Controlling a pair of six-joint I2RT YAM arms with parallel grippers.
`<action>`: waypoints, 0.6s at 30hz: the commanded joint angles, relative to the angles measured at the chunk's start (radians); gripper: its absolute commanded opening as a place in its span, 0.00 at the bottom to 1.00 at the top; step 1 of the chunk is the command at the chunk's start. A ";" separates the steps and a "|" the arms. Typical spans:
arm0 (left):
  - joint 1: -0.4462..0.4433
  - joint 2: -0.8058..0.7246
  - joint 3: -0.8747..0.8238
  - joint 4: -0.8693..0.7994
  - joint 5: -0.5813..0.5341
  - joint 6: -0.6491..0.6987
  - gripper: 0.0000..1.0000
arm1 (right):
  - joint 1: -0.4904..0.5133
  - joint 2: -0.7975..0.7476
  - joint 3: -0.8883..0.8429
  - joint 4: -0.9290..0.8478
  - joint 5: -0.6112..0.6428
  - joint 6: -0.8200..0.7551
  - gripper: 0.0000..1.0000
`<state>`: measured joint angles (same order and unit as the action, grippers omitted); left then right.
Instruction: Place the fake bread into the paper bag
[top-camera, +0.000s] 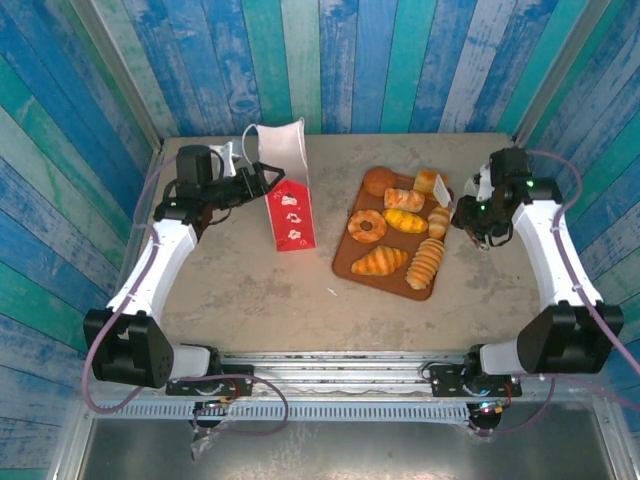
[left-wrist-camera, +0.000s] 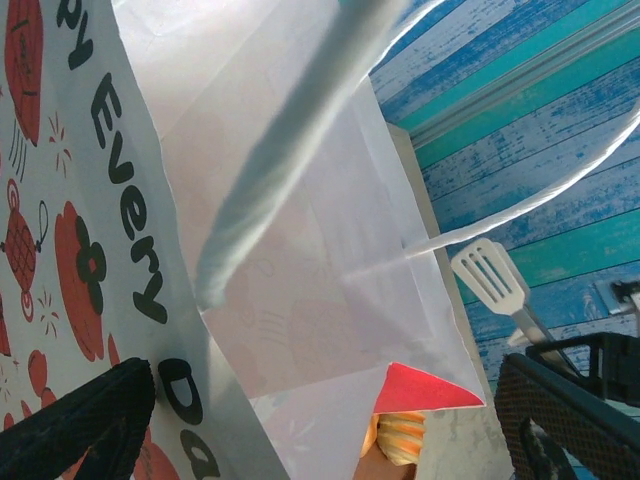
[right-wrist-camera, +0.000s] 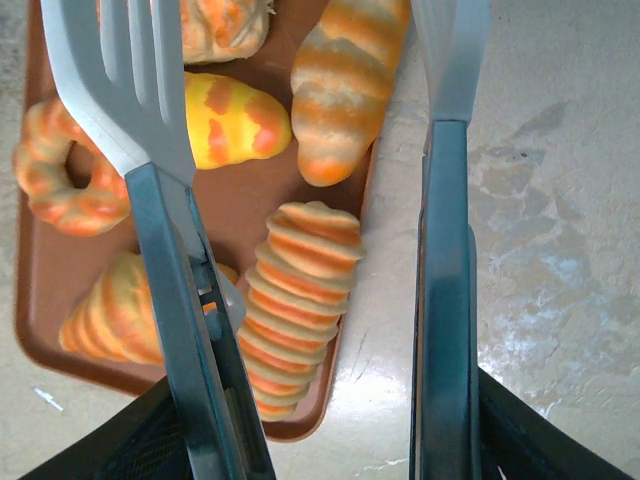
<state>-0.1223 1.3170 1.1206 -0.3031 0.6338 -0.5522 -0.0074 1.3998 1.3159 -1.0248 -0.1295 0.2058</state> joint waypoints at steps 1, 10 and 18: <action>-0.005 0.011 -0.012 0.016 0.007 0.008 0.93 | 0.004 0.020 0.030 0.007 -0.006 -0.017 0.59; -0.004 -0.099 0.019 -0.109 -0.349 0.160 1.00 | 0.007 0.037 -0.069 0.049 0.096 0.072 0.61; -0.004 -0.199 -0.042 -0.036 -0.501 0.164 0.96 | 0.051 0.099 -0.078 0.078 0.115 0.096 0.59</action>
<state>-0.1246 1.1812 1.1034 -0.3767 0.2253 -0.4145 0.0265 1.4803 1.2335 -0.9676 -0.0422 0.2813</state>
